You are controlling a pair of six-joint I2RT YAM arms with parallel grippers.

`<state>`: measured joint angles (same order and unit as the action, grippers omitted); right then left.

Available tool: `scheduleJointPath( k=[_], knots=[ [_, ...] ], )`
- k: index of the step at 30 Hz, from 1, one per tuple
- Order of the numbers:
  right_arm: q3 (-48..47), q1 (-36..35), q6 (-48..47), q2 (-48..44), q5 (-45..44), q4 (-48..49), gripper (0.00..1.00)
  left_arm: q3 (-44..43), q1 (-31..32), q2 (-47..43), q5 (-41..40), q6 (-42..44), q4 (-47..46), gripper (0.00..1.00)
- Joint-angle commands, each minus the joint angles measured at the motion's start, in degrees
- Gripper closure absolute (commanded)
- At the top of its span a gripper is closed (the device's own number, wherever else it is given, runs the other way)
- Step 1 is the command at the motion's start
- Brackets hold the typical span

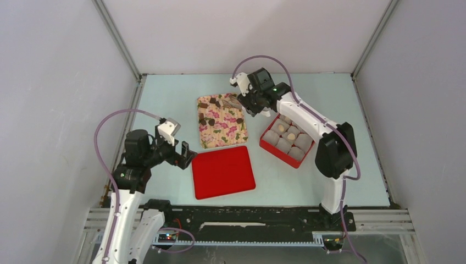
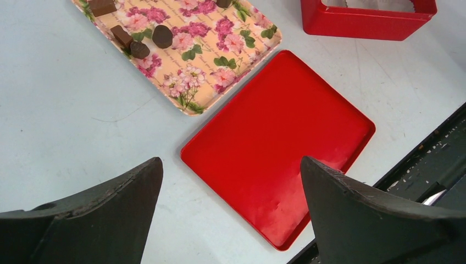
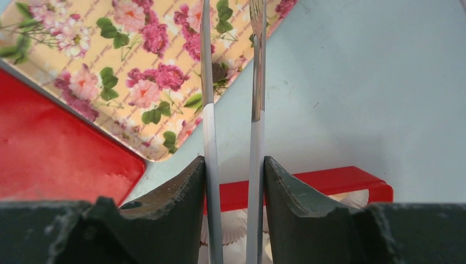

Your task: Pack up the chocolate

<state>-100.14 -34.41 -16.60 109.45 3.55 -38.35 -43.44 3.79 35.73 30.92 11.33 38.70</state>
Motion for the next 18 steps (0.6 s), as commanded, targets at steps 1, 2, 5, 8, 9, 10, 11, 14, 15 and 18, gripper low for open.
scheduleJointPath(
  k=[1, 2, 5, 8, 9, 10, 11, 14, 15, 18],
  knots=[
    [-6.22, 0.39, 2.07, 3.99, -2.0, 1.18, 0.57, 0.9, -0.99, -1.35, 2.21, -1.73, -1.59, 0.02],
    [-6.88, 0.4, 2.17, 4.74, -2.13, 0.85, 0.57, 0.9, -1.0, -1.36, 2.25, -1.72, -1.56, 0.02],
    [-7.76, 0.48, 2.1, 6.27, -2.36, 0.77, 0.57, 0.9, -1.17, -1.27, 2.34, -1.79, -1.74, 0.02],
    [-7.78, 0.59, 2.1, 7.33, -2.8, 1.05, 0.57, 0.9, -1.33, -1.2, 2.36, -1.82, -1.78, 0.02],
    [-7.77, 0.76, 2.1, 7.68, -3.03, 1.11, 0.57, 0.9, -1.37, -1.19, 2.35, -1.83, -1.83, 0.02],
    [-7.83, 0.83, 2.07, 8.05, -3.12, 1.26, 0.57, 0.9, -1.4, -1.18, 2.34, -1.81, -1.83, 0.02],
    [-8.03, 1.01, 2.06, 8.51, -3.11, 1.31, 0.57, 0.9, -1.43, -1.14, 2.37, -1.8, -1.82, 0.02],
    [-8.83, 1.33, 2.19, 10.05, -3.29, 1.25, 0.58, 0.9, -1.58, -1.1, 2.46, -1.87, -1.8, 0.02],
    [-8.97, 1.38, 2.19, 10.42, -3.33, 1.32, 0.58, 0.9, -1.59, -1.1, 2.43, -1.87, -1.82, 0.02],
    [-9.57, 1.47, 2.03, 11.59, -3.55, 1.88, 0.58, 0.9, -1.78, -1.02, 2.52, -1.86, -1.81, 0.02]
  ],
)
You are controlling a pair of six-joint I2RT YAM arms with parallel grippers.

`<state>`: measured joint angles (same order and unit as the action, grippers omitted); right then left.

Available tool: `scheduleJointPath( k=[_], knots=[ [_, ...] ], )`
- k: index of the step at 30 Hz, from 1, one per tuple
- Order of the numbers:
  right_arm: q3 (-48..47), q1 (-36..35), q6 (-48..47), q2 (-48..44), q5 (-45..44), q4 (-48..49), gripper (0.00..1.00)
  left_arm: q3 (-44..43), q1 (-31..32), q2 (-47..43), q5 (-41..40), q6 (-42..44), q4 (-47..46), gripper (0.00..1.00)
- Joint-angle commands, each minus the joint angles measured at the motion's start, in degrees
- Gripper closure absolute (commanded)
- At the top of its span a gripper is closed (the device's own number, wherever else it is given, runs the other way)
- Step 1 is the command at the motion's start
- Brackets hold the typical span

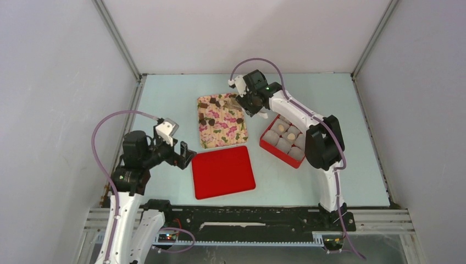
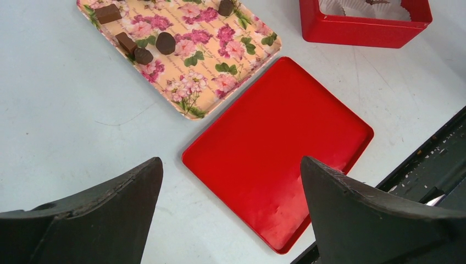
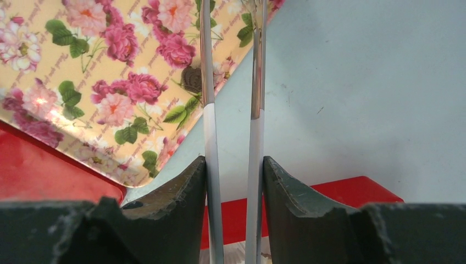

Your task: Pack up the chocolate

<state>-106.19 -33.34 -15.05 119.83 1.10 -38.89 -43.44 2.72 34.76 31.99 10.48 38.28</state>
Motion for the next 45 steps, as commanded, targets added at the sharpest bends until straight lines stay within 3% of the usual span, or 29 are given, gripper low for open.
scheduleJointPath(
  k=[1, 12, 24, 28, 32, 45],
  knots=[
    [-3.93, 0.34, 0.46, 1.58, -2.42, 2.56, 0.58, 0.9, -0.77, -0.05, 1.47, -1.01, -1.45, 0.02],
    [-4.45, 0.13, 0.17, -0.37, -5.17, 3.19, 0.61, 1.17, -1.05, 0.04, 1.85, -1.33, -2.15, 0.02],
    [-8.57, 0.22, 0.9, 6.68, -5.41, 2.96, 0.6, 1.09, -1.49, 0.37, 1.84, -1.46, -2.04, 0.02],
    [-8.69, 0.5, 0.99, 6.32, -4.71, 2.82, 0.68, 0.99, -1.67, 0.52, 1.84, -1.44, -1.9, 0.02],
    [-6.76, 0.45, 1.21, 2.48, -3.51, 1.94, 0.75, 1.01, -1.75, 0.87, 1.92, -1.48, -1.93, 0.02],
    [8.62, 1.25, 3.14, -19.34, 2.83, -1.13, 0.77, 1.8, -1.75, 0.84, 2.49, -1.26, -3.15, 0.02]
  ],
)
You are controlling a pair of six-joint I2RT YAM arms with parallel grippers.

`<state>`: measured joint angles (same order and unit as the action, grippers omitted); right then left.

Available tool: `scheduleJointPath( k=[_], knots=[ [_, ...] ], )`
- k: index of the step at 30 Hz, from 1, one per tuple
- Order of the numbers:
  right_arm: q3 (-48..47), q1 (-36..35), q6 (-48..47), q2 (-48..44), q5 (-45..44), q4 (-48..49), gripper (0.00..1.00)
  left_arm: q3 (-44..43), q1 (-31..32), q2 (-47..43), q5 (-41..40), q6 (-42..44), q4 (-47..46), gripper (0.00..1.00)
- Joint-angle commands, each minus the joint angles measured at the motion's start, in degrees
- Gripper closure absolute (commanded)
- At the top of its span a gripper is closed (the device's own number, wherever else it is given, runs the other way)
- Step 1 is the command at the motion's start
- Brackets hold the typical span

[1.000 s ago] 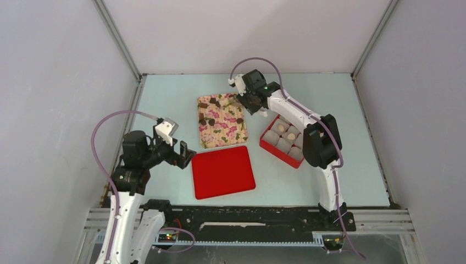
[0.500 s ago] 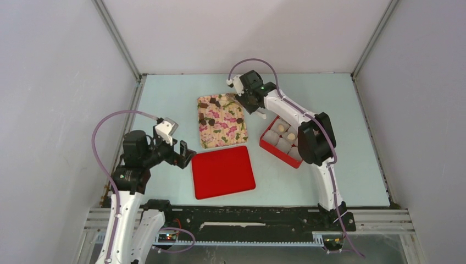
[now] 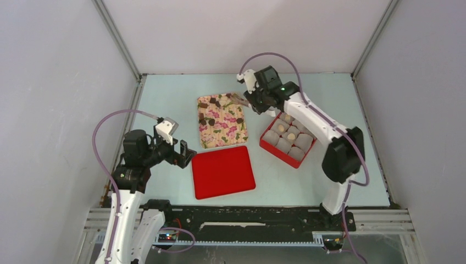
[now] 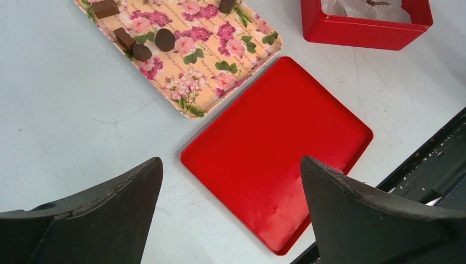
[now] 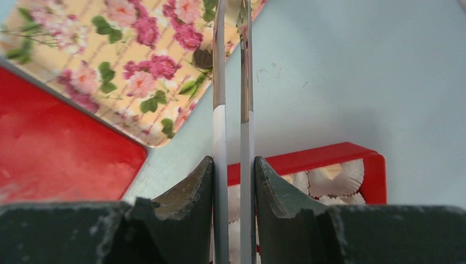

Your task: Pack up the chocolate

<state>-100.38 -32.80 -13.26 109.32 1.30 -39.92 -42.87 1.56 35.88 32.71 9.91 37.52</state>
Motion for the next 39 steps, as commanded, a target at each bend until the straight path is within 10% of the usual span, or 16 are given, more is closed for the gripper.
scheduleJointPath(
  k=[1, 19, 39],
  knots=[
    [4.6, 0.89, 1.19, -10.77, 2.65, -0.5, 0.77, 1.24, -0.6, -0.33, 1.83, -0.64, -2.44, 0.02],
    [32.15, 22.49, -6.89, -43.7, 1.16, -16.19, 0.77, 0.9, -0.51, 2.23, 3.32, -0.15, -2.23, 0.02],
    [35.22, 29.26, -9.04, -38.61, 3.48, -17.45, 0.72, 1.62, -0.51, 1.48, 2.57, 0.3, -2.63, 0.02]
  ],
)
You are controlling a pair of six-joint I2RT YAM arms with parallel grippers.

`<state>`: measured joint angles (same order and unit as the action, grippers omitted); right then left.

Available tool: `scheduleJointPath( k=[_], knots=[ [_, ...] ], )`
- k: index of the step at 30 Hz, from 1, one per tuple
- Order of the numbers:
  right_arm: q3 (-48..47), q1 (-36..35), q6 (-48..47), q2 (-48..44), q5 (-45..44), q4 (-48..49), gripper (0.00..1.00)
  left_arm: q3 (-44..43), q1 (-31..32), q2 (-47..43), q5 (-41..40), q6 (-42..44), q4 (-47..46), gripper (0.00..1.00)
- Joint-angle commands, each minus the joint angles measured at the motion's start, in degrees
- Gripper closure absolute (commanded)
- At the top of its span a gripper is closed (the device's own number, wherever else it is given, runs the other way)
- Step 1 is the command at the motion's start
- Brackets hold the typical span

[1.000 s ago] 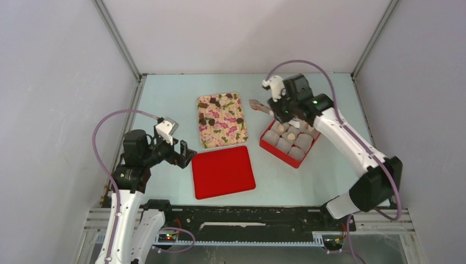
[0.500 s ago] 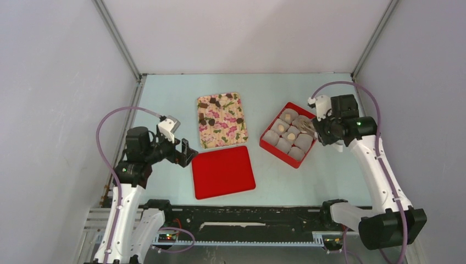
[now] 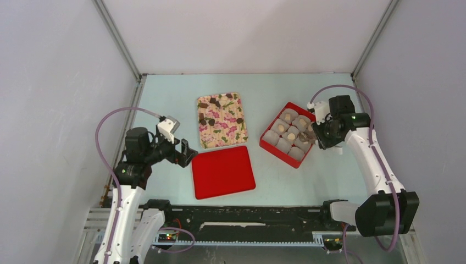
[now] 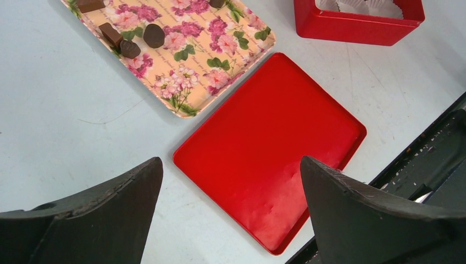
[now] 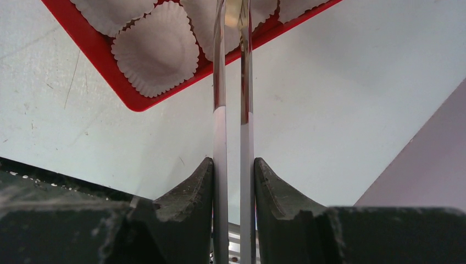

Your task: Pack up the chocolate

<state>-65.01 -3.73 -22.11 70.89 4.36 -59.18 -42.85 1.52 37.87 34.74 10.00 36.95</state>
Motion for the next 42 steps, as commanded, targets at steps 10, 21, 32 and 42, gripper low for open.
scheduleJointPath(
  k=[10, 21, 32, 42],
  knots=[
    [-0.19, -0.09, -0.19, -1.19, 0.2, 2.55, 0.62, 1.74, -0.46, -0.6, 0.35, 0.32, -2.18, 0.02],
    [-5.41, -6.37, 3.01, -5.02, 0.21, 5.62, 0.62, 2.07, -0.46, -0.51, 0.32, 0.37, -2.35, 0.02],
    [-10.94, -21.94, 4.44, 8.84, 1.18, 18.99, 0.62, 1.52, -0.46, -1.92, -0.54, -0.07, -1.96, 0.02],
    [-33.5, -29.63, 9.59, 32.06, 1.97, 20.15, 0.64, 1.08, -1.17, -4.52, -2.38, 0.29, -1.07, 0.02]
  ],
)
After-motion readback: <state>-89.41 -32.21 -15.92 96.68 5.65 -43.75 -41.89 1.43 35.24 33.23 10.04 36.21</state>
